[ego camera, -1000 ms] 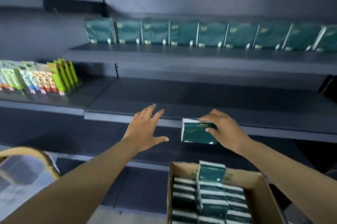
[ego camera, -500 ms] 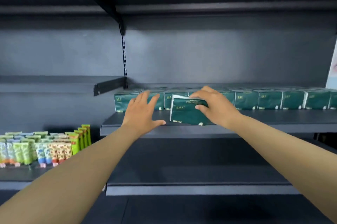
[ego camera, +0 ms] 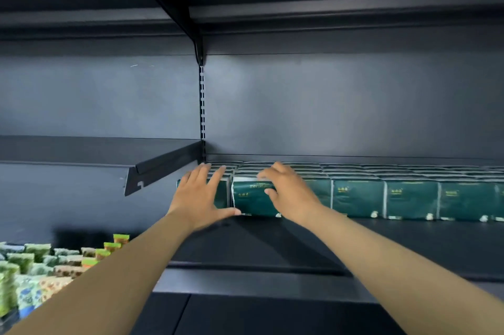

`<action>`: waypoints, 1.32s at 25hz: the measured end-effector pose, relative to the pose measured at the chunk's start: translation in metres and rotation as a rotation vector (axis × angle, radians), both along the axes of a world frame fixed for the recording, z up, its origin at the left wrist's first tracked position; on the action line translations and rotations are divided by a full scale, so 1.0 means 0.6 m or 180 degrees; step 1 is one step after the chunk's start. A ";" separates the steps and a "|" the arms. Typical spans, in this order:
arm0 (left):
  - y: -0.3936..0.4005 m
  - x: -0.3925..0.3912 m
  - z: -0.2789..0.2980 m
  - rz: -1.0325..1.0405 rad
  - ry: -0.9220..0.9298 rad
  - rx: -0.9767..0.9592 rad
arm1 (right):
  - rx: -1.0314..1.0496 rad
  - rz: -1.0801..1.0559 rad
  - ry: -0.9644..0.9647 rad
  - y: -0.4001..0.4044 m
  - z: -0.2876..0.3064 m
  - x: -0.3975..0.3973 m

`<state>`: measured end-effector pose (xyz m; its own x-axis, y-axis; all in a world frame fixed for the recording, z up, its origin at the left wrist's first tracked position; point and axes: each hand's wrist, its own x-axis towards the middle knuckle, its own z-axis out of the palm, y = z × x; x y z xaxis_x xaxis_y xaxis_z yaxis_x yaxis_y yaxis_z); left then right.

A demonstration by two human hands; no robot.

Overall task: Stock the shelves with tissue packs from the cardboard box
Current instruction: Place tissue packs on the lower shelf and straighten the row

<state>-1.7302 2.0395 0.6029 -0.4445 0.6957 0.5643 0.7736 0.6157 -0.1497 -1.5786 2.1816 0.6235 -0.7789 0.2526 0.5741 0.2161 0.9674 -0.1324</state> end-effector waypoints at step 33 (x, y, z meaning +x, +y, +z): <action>-0.060 0.338 -0.133 -0.1424 0.0103 0.0179 | 0.0540 -0.1438 -0.1118 -0.071 -0.097 0.444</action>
<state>-1.5276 2.0035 0.5228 -0.0886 0.7833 0.6153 0.9610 0.2298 -0.1541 -1.3121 2.1388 0.5650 -0.7662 0.5304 0.3628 0.6140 0.7708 0.1698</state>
